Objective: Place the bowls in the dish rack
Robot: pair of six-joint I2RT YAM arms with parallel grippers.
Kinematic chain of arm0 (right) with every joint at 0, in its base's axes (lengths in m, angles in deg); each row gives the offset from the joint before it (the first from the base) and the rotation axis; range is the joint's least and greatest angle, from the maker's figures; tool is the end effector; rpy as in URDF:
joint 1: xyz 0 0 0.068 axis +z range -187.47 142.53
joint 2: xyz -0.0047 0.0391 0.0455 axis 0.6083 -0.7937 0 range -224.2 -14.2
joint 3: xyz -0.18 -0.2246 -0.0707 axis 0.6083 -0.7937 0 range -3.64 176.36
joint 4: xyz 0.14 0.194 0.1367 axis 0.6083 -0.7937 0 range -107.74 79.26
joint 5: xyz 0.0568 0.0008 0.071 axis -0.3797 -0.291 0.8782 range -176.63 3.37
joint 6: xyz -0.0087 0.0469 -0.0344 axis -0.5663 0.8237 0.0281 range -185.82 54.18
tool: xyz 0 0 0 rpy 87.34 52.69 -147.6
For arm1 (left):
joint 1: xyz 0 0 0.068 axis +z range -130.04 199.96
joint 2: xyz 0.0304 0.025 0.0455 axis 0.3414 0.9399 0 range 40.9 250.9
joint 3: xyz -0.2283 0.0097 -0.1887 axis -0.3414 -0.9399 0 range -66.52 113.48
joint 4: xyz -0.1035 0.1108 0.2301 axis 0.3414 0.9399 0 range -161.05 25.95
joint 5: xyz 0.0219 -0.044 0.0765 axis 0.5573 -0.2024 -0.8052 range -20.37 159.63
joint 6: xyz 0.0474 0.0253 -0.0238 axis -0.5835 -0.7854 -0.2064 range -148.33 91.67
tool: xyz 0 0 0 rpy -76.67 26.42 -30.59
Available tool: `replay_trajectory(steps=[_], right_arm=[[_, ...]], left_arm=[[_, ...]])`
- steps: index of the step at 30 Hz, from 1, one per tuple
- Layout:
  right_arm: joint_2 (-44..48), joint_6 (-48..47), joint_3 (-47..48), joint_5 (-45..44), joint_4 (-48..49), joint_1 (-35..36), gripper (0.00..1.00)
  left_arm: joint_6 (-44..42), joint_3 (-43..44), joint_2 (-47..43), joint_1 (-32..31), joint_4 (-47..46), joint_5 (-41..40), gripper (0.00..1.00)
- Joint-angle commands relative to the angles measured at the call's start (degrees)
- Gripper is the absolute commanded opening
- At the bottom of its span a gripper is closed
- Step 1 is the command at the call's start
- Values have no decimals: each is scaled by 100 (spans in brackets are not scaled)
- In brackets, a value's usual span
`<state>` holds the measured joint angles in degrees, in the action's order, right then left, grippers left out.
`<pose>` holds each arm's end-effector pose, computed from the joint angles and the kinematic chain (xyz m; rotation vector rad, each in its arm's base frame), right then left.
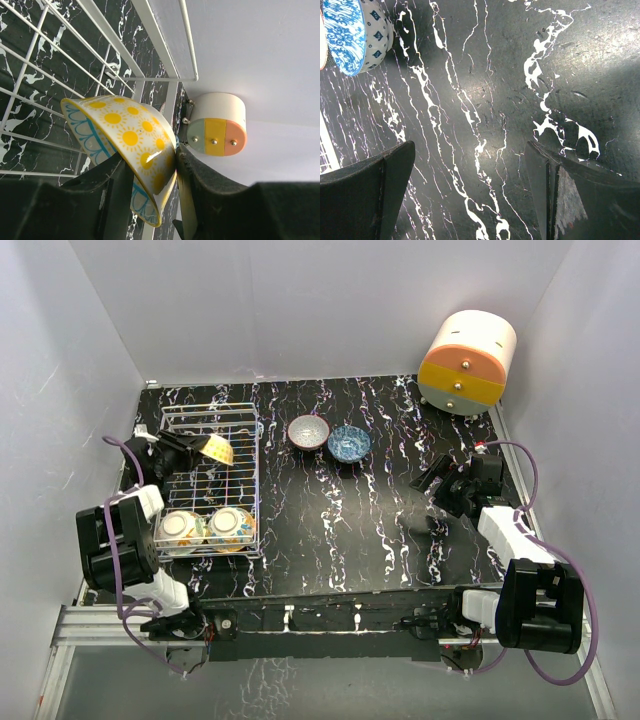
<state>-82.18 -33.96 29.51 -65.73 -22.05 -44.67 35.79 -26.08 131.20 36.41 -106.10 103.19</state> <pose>0.2385 -0.0148 0.1994 0.6328 2.3160 0.6374 0.3337 0.0740 0.2137 -0.8839 1.7188 -1.1051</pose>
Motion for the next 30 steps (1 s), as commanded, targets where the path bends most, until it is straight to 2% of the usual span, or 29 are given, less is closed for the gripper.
replay_trajectory(steps=[1, 12, 22, 27, 30], right_arm=[[6, 15, 11, 2, 366, -25, 94], [3, 62, -94, 52, 471, -26, 94], [182, 66, -195, 63, 463, -27, 94], [203, 66, -221, 106, 471, -24, 94], [212, 66, -237, 107, 472, -26, 94]], left_arm=[[-606, -332, 152, 38, 1139, -474, 0], [-1280, -234, -335, 52, 2642, -923, 1], [-1406, -186, -398, 69, 2991, -1045, 21], [-1437, 30, -324, 78, 3129, -1144, 36], [-1439, 170, -252, 83, 3224, -1187, 51]])
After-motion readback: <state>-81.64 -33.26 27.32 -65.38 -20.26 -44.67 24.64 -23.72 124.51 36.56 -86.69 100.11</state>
